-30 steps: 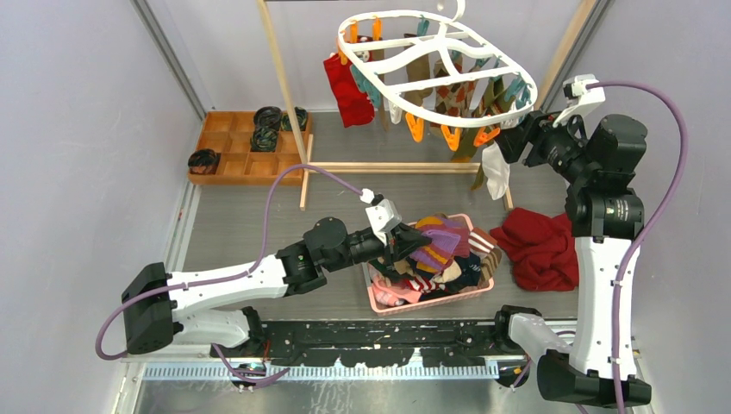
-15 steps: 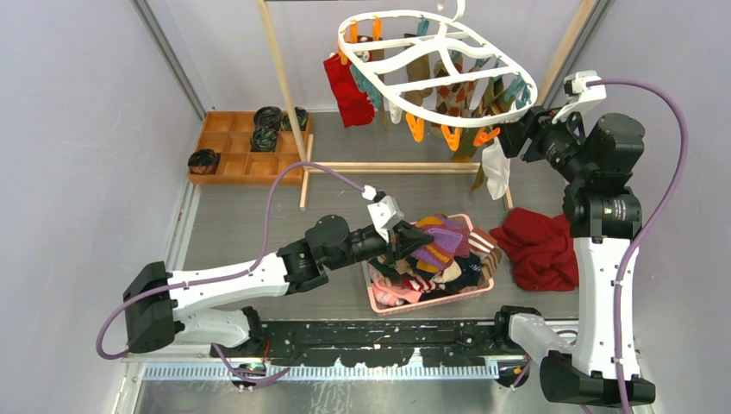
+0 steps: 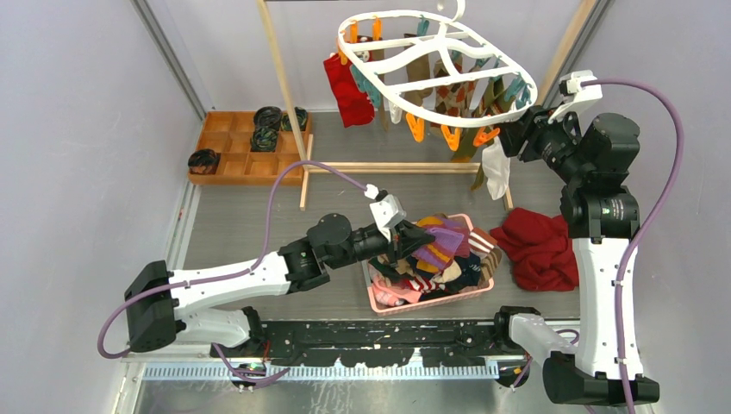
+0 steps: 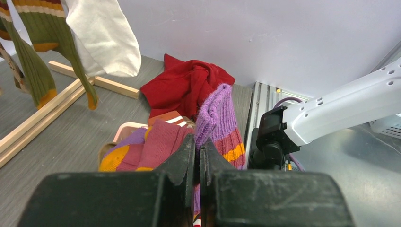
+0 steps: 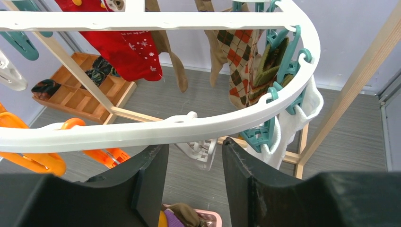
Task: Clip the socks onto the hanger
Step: Open the clamp at the hanger.
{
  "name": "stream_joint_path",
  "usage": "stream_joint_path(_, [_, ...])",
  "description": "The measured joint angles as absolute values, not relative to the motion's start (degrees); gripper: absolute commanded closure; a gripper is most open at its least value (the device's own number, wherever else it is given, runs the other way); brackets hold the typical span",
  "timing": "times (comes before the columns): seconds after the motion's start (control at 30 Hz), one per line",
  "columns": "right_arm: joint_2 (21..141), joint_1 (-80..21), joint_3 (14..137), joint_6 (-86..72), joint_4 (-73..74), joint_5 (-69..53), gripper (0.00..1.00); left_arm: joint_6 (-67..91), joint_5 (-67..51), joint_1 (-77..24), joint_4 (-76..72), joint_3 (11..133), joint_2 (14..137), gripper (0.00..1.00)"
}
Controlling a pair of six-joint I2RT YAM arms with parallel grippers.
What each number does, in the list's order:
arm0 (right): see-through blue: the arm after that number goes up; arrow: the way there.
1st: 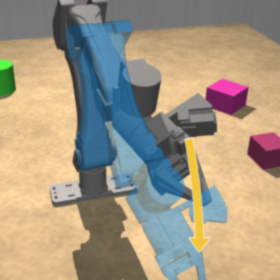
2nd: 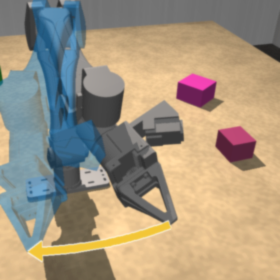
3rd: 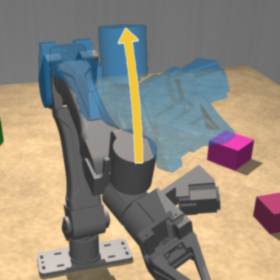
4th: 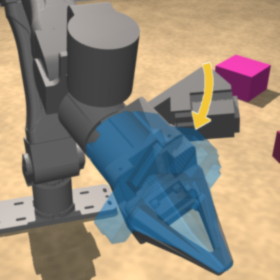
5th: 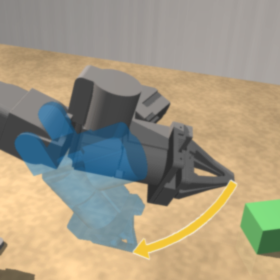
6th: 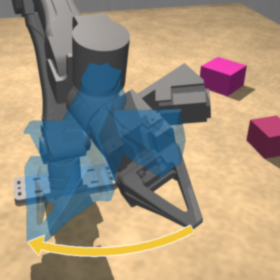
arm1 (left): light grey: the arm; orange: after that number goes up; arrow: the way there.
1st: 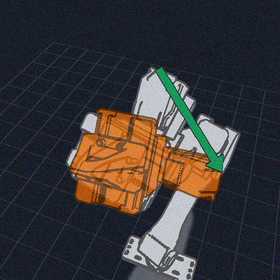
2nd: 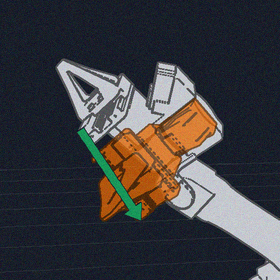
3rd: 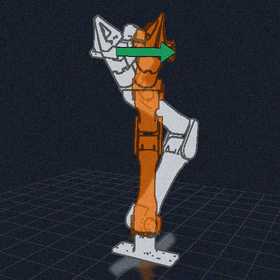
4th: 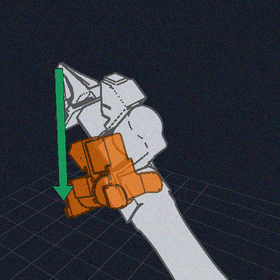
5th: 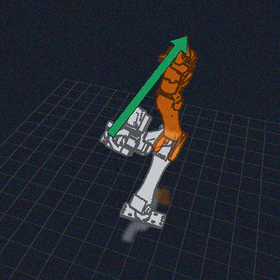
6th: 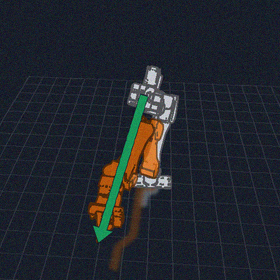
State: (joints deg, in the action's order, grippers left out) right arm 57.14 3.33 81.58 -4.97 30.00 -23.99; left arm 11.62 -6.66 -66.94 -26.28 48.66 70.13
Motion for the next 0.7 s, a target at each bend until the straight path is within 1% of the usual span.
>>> stream_joint_path(0.17, [57.17, 3.03, 81.65, -4.69, 30.0, -23.35, 0.61, 11.64, -6.63, -66.94, -26.22, 48.73, 70.61, 1.0])
stream_joint_path(0.3, [57.32, 2.87, 81.8, -4.54, 30.0, -23.03, 0.74, 11.64, -6.61, -66.94, -26.04, 48.8, 70.87, 1.0])
stream_joint_path(0.43, [57.3, 2.7, 81.93, -4.47, 30.06, -22.94, 0.85, 11.62, -6.52, -66.94, -25.85, 50.04, 71.79, 1.0])
stream_joint_path(0.57, [57.25, 2.68, 82.08, -4.43, 30.2, -22.81, 0.86, 11.38, -4.89, -66.94, -25.82, 52.58, 73.8, 1.0])
stream_joint_path(0.7, [57.25, 2.68, 82.08, -4.43, 30.44, -22.5, 0.86, 9.56, -0.16, -66.96, -26.48, 56.47, 77.67, 1.0])
